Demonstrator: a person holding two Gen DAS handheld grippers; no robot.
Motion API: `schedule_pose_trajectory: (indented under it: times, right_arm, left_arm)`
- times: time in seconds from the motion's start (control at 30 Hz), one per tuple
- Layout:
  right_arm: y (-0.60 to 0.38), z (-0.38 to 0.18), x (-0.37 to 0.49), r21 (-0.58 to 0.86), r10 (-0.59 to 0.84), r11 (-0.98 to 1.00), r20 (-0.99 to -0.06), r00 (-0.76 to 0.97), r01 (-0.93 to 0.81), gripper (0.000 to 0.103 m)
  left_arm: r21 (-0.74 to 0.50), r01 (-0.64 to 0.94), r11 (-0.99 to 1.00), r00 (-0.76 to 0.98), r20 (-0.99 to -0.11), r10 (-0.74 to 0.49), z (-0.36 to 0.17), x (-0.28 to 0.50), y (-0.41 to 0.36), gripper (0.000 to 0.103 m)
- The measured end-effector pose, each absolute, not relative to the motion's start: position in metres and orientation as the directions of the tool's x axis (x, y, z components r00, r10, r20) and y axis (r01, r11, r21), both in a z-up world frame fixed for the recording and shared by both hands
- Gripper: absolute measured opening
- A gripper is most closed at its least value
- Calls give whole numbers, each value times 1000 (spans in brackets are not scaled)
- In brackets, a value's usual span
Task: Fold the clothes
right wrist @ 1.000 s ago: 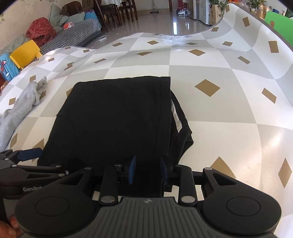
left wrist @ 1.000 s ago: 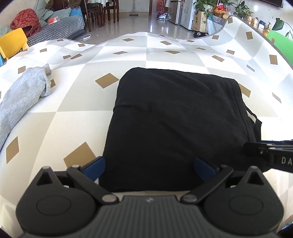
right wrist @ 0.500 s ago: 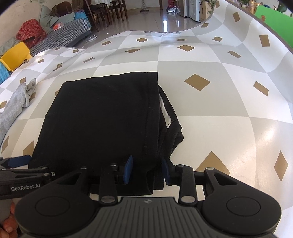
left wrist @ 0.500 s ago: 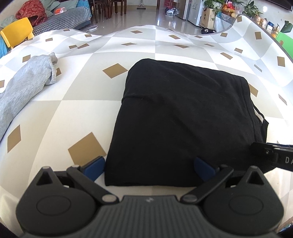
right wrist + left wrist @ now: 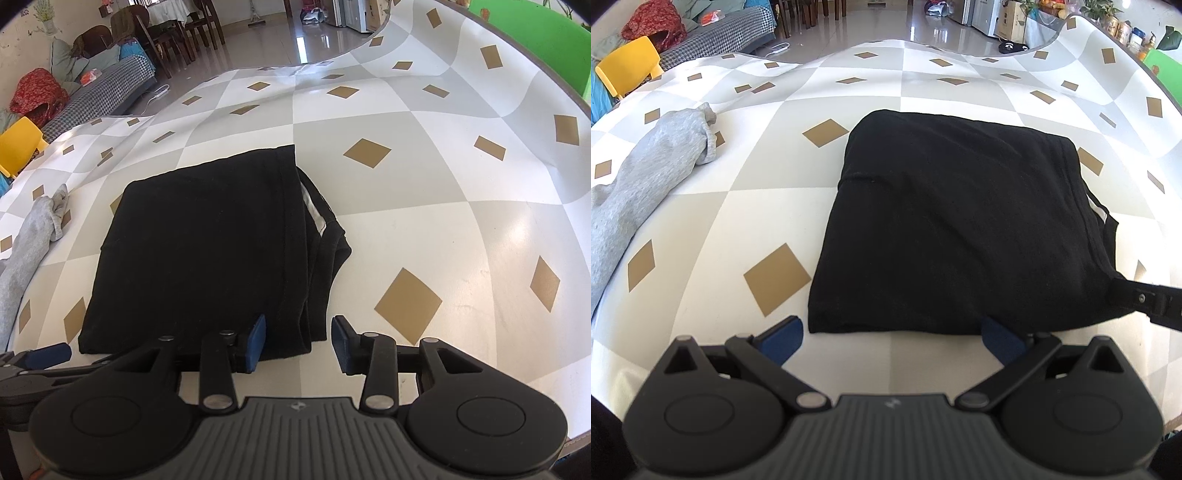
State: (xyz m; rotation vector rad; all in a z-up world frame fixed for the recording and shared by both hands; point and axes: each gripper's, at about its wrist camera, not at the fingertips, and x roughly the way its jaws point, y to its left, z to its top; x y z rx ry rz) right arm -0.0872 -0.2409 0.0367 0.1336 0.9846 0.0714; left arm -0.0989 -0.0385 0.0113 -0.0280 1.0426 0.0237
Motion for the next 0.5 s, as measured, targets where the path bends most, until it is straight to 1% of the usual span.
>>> schedule_pose_trajectory:
  times: [0.4,0.5]
  right_arm:
    - [-234,32,-113,132,131,991,-858,496,-34,39]
    - [-232,31,-118,123,130,991,-861,492,-47,39]
  left_arm:
    - [59,24,998,483,-875,40,12,-121,-55,103]
    - [60,35,998,475,-879,37,11,-126,-58,103]
